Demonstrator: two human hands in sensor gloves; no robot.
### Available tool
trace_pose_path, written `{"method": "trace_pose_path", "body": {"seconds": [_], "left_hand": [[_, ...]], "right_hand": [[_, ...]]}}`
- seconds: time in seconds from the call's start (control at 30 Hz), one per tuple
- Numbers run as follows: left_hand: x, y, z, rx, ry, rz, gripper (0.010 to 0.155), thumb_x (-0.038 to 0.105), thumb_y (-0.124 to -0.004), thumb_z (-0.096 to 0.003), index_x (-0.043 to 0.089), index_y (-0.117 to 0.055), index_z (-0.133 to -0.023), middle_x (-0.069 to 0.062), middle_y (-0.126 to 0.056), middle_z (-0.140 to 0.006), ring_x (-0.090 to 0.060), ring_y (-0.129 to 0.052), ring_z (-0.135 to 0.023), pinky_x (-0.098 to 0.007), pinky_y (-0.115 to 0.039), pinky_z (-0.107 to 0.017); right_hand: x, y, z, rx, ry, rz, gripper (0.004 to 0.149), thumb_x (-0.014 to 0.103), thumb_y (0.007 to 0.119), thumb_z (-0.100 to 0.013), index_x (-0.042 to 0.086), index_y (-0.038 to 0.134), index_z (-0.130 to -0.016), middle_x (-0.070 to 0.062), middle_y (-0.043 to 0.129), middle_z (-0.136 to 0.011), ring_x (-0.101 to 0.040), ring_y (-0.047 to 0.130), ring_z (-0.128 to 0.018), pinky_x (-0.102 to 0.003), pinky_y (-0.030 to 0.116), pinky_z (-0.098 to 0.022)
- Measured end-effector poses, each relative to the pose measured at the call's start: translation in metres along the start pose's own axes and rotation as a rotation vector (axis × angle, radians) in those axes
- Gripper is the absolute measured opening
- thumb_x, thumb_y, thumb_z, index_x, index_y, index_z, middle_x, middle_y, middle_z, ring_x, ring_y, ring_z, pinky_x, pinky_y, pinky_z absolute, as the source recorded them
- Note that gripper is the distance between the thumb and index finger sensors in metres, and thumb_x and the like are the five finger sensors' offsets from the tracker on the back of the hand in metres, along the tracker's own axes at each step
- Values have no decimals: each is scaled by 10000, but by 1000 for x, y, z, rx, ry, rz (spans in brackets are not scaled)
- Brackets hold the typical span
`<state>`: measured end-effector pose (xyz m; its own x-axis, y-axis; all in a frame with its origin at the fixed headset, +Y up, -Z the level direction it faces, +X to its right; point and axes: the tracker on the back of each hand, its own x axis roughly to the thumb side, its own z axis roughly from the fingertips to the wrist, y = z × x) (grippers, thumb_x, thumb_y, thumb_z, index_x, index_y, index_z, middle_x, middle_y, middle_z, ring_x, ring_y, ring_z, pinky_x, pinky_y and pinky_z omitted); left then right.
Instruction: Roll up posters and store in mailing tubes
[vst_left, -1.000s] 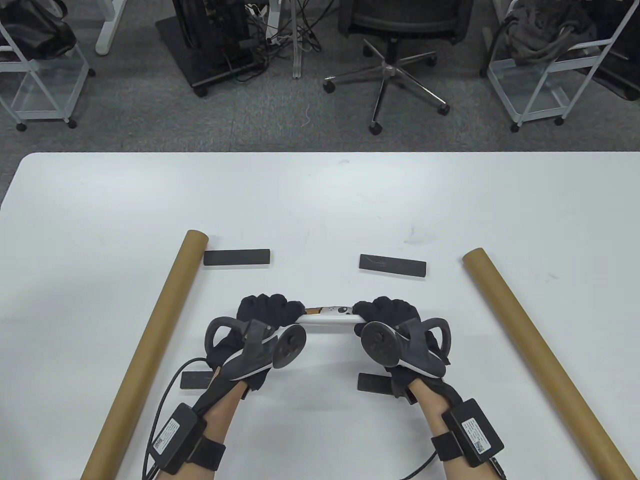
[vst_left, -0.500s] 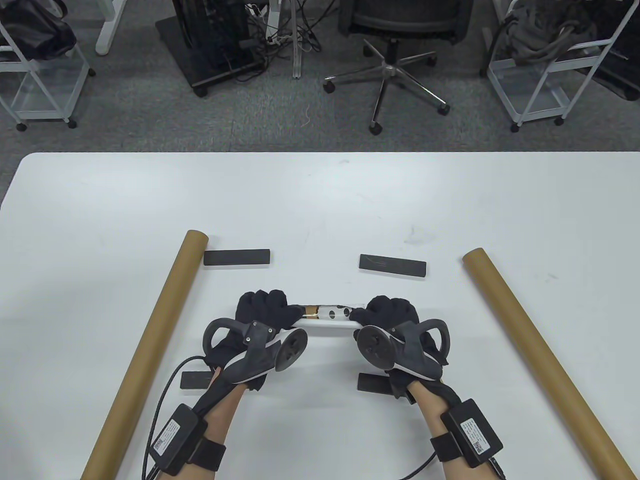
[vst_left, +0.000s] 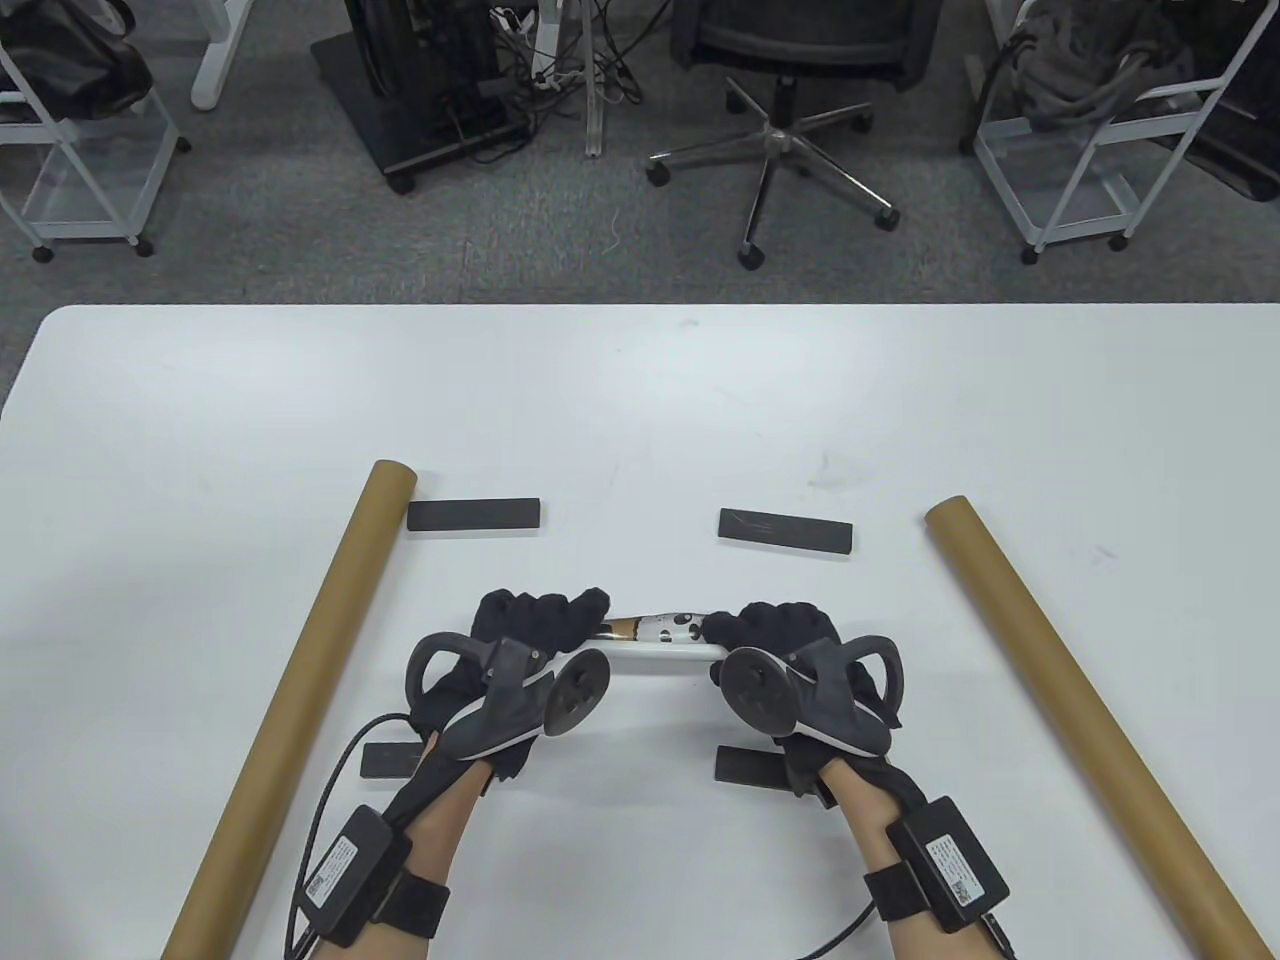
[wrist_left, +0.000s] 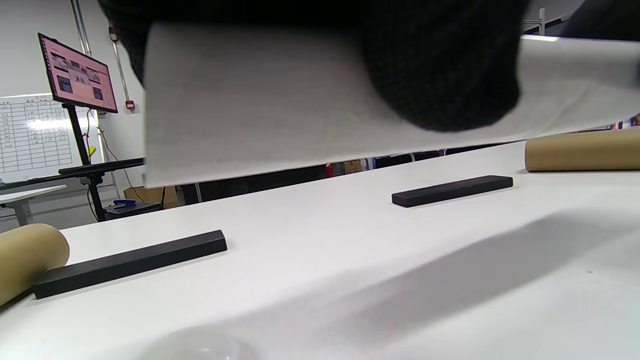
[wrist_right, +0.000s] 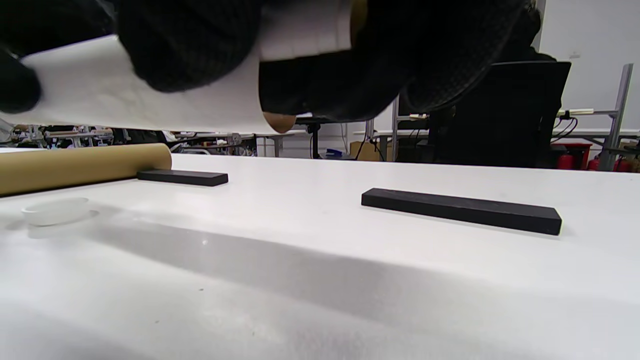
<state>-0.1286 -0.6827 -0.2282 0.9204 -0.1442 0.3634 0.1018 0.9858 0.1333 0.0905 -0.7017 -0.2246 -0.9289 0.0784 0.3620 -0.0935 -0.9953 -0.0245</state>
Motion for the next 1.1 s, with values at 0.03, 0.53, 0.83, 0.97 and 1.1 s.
{"method": "trace_pose_path", "body": {"seconds": [0.03,0.53,0.83,0.97,1.1], "left_hand": [[0,0,0,-1,2,2,698,481,-805,-425,335,-643,-1089,138,-945,-848,-160,-1020,-744,-496,-766,-766],[4,1,0,4,-15,-18,534,450,-826,-435,384,-699,-950,138,-929,-835,-154,-1004,-716,-504,-760,-766],[3,1,1,21,-4,-81,512,471,-838,-419,388,-784,-921,78,-820,-970,-215,-899,-847,-524,-724,-783],[1,1,1,8,-4,-53,518,467,-836,-421,380,-795,-929,78,-830,-940,-204,-906,-829,-523,-729,-779],[3,1,1,1,-11,-44,524,471,-837,-419,367,-801,-931,82,-846,-918,-196,-921,-810,-520,-737,-776]], "right_hand": [[0,0,0,7,-7,4,517,370,716,-433,209,731,-924,-5,878,-768,-308,918,-626,-609,702,-651],[0,1,1,-1,7,1,493,399,726,-430,249,751,-899,-82,785,-889,-358,858,-702,-652,659,-663],[6,2,0,27,-17,12,533,411,745,-418,211,758,-911,-39,828,-779,-306,888,-627,-624,689,-655],[6,1,0,14,-12,16,580,413,758,-408,207,714,-948,-18,850,-768,-299,908,-625,-615,698,-654],[3,2,0,16,-3,13,577,403,765,-402,208,718,-943,-20,853,-769,-306,908,-631,-618,695,-655]]}}
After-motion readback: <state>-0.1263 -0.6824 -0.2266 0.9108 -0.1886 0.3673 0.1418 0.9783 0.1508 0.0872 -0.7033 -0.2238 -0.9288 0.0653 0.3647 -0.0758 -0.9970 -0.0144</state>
